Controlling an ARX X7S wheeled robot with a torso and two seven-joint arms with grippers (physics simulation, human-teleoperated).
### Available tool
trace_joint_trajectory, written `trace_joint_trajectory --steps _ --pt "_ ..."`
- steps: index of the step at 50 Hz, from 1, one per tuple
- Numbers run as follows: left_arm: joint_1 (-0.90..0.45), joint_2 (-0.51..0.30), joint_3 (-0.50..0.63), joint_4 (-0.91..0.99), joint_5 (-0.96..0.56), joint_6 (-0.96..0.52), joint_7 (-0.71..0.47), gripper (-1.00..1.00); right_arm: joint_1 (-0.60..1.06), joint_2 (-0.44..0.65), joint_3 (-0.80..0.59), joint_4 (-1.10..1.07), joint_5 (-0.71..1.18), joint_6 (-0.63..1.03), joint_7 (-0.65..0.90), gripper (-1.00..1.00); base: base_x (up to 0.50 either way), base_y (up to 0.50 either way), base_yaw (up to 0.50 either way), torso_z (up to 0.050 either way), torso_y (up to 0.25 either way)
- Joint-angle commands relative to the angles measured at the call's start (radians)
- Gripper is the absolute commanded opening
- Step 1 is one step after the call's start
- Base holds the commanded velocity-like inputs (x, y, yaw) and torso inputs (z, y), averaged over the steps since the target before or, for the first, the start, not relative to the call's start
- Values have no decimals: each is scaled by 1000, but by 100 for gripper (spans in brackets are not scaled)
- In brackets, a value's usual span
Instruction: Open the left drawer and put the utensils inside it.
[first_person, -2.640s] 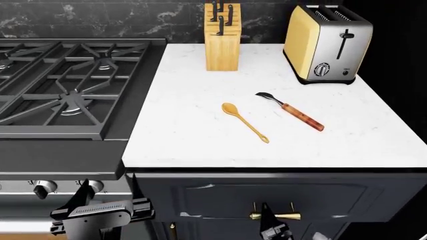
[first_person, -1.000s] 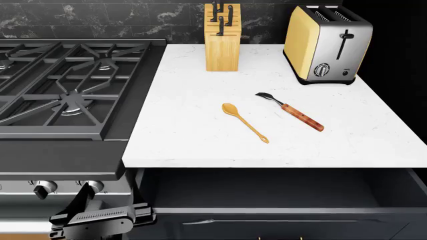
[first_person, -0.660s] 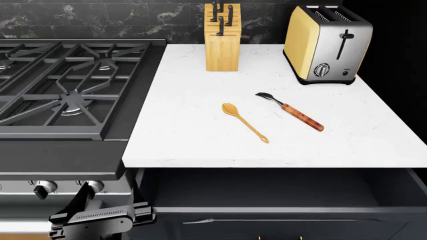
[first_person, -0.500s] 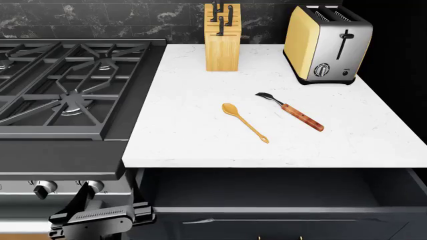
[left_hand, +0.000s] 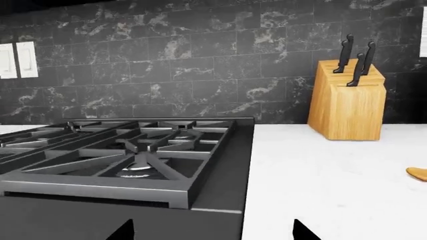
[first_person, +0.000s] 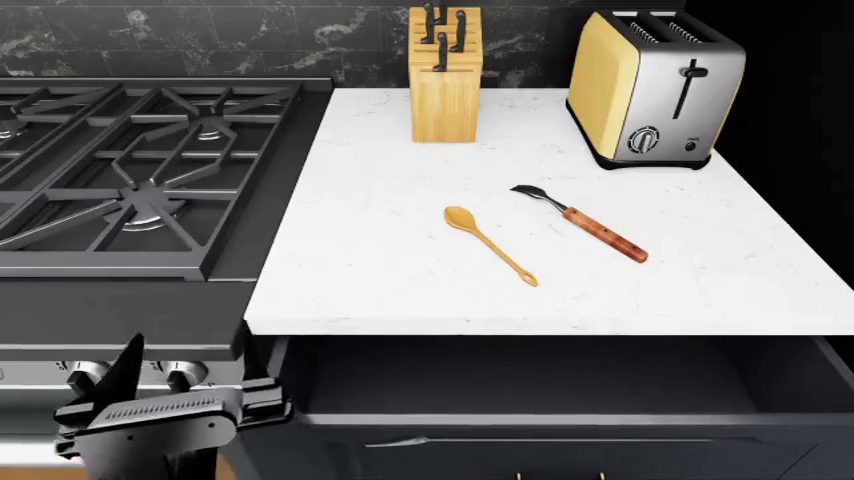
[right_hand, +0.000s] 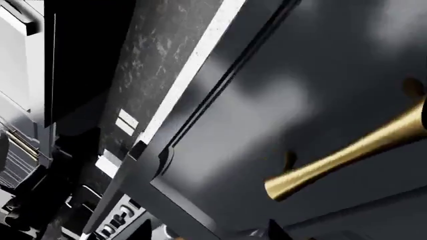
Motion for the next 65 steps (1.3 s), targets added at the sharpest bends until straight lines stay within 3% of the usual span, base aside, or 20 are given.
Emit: trace_joint_trajectory --steps 1,14,31,46,49,65 --pt "-21 -52 -20 181 -3 -139 -37 100 -102 82 50 -380 -125 -22 307 100 0 0 0 0 0" --pt "-75 -86 -43 321 -24 -274 -69 100 -150 175 138 -677 -249 33 581 100 0 0 0 0 0" --pt "-187 -100 -36 377 -69 -422 -78 100 -19 302 203 -913 -269 239 882 100 0 0 0 0 0" --pt "-331 -75 27 316 -103 -513 -47 100 294 431 216 -894 -210 565 1203 100 0 0 0 0 0" --pt "-363 -57 20 296 -151 -546 -33 100 358 464 203 -875 -191 625 1226 100 0 0 0 0 0" --pt "-537 -10 129 75 -94 -597 -15 100 652 496 80 -678 -245 813 1282 100 0 0 0 0 0"
